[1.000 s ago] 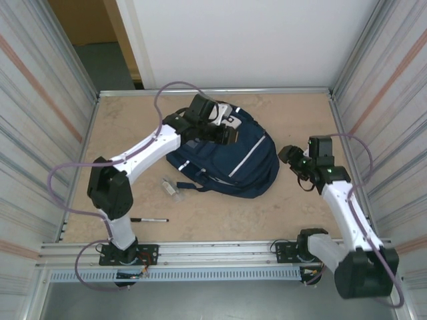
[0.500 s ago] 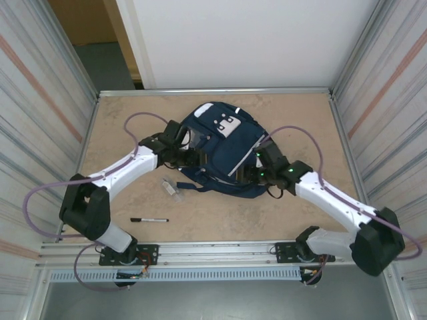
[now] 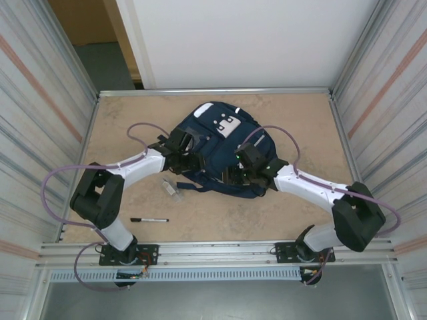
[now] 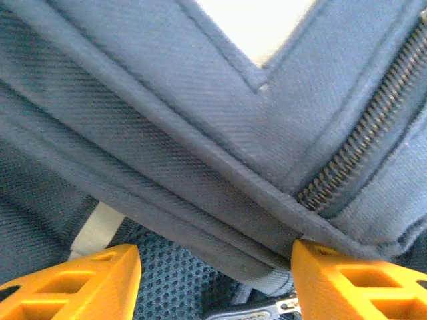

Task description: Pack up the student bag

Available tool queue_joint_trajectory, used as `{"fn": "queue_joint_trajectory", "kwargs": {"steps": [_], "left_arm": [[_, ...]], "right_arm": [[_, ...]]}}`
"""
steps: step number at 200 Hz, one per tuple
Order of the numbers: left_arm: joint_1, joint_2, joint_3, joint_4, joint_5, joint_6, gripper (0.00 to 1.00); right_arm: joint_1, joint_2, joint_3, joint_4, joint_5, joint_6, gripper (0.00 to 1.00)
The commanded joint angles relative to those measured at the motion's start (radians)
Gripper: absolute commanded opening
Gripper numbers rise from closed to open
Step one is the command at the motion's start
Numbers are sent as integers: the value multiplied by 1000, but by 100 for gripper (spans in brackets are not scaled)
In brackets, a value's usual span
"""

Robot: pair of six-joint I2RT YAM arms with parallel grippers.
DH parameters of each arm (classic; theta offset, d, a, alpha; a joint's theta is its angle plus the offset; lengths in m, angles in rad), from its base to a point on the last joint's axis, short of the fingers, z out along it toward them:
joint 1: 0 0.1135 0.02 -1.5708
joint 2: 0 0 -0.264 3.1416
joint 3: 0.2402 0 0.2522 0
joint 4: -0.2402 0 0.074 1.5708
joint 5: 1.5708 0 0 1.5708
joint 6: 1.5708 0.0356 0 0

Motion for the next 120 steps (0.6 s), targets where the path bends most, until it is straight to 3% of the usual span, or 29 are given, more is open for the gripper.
{"fn": "queue_joint_trajectory", "kwargs": {"steps": [1, 35, 64, 86, 120], "left_arm": [[18, 0, -28, 111, -91, -29, 52], [15, 18, -69, 321, -105, -21, 22], [-1, -34, -62, 305, -65, -37, 0], [-51, -114, -81, 261, -89, -84, 0], [-113, -193, -119, 278, -73, -189, 0]], "right_arm": [[7, 43, 38, 38, 29, -2, 64], [5, 115, 70, 63, 65, -39, 63], [-32, 181, 105, 54, 78, -73, 62], [-89, 207, 110, 88, 63, -129, 62], [-180, 200, 167, 64, -105, -132, 60]]}}
